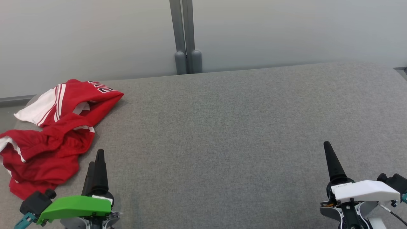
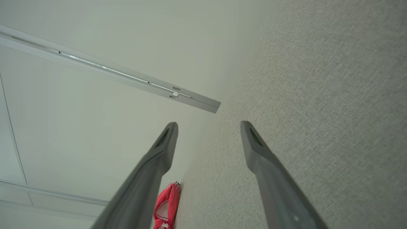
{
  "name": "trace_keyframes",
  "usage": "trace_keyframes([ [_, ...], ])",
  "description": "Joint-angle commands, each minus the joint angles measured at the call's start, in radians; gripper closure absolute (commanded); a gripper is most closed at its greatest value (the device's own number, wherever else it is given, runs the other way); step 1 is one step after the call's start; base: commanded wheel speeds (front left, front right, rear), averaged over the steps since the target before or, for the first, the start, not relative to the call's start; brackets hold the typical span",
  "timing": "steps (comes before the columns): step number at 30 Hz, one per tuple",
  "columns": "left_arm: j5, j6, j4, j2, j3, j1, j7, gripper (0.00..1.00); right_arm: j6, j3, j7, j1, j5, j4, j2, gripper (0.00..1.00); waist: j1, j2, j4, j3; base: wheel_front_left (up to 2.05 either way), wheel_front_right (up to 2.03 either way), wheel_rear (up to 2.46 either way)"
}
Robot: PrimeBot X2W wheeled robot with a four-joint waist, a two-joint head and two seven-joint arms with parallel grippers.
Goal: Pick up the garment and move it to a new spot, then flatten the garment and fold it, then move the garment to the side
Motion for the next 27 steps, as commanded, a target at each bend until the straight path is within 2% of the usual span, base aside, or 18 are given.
trace_keyframes([
  [1,0.047,0.006,-0.02,0.007,-0.007,0.001,-0.011,0.0,0.0,0.006,-0.011,0.001,-0.041,-0.023,-0.006,0.0,-0.0001,0.0,0.0,-0.001,0.0,0.0,0.0],
  [18,0.366,0.06,-0.054,0.009,-0.071,0.03,-0.064,0.0,0.001,0.034,-0.066,0.021,-0.324,-0.055,-0.008,0.0,-0.0001,0.0,-0.001,-0.014,0.0,0.0,0.0],
  [27,0.484,0.092,-0.046,0.01,-0.089,0.046,-0.089,0.0,0.001,0.064,-0.089,0.028,-0.475,-0.076,-0.009,0.0,-0.0001,0.0,-0.002,-0.019,0.0,0.0,0.0],
])
